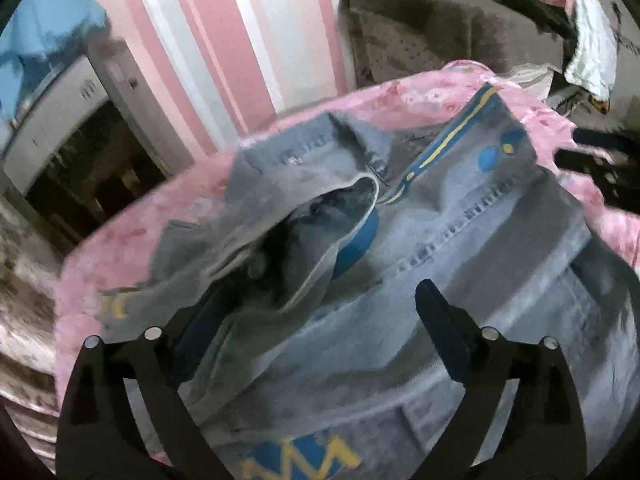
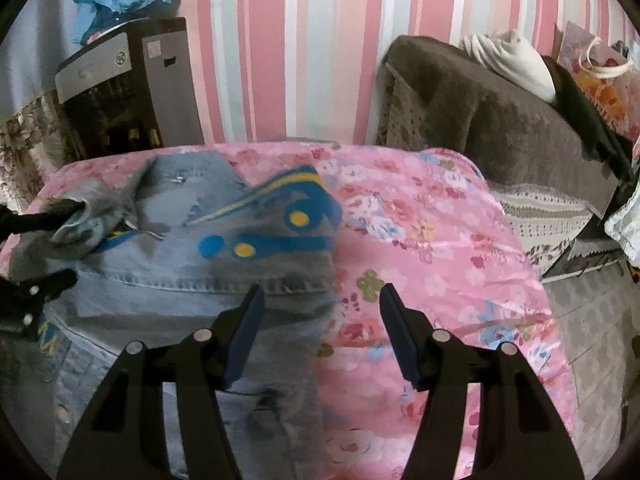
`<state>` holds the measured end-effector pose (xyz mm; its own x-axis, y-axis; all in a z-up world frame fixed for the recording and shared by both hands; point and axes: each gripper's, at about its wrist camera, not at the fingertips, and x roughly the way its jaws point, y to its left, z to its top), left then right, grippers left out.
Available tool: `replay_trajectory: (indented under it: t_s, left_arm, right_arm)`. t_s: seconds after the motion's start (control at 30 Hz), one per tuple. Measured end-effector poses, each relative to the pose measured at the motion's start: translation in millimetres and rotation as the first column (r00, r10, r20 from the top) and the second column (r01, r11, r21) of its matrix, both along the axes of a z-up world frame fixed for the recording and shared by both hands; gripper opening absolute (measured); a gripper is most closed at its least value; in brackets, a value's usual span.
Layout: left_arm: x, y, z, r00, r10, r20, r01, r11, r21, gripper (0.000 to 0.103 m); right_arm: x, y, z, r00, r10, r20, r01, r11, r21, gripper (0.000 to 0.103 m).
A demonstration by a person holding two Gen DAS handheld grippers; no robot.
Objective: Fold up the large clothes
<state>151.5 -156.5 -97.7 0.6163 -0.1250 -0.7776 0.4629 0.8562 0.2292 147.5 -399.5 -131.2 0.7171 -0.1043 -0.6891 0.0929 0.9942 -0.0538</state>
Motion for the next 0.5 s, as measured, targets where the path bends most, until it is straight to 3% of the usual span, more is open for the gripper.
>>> replay_trajectory:
  t_s: [0.2, 0.33, 0.5]
  left_arm:
    - [-9, 50, 17, 0.999, 0.035, 0.02, -0.035, 0.999, -0.011, 0.1]
    - [5, 105, 22, 0.989, 0.141, 0.035, -0.14, 0.989, -0.041, 0.1]
    - [27, 190, 22, 0.958, 0.283, 0.052, -0.279, 0.958, -0.06, 0.1]
  right_arm:
    - [3, 31, 13, 0.999, 0.052, 0.014, -0.052, 0.999, 0.015, 0.06]
    - [10, 55, 12, 0.996, 0.085, 0.003, -0.085, 0.996, 0.006, 0.06]
    - [20, 88, 11, 0.992, 0.128, -0.011, -0.128, 0.992, 0.02, 0.06]
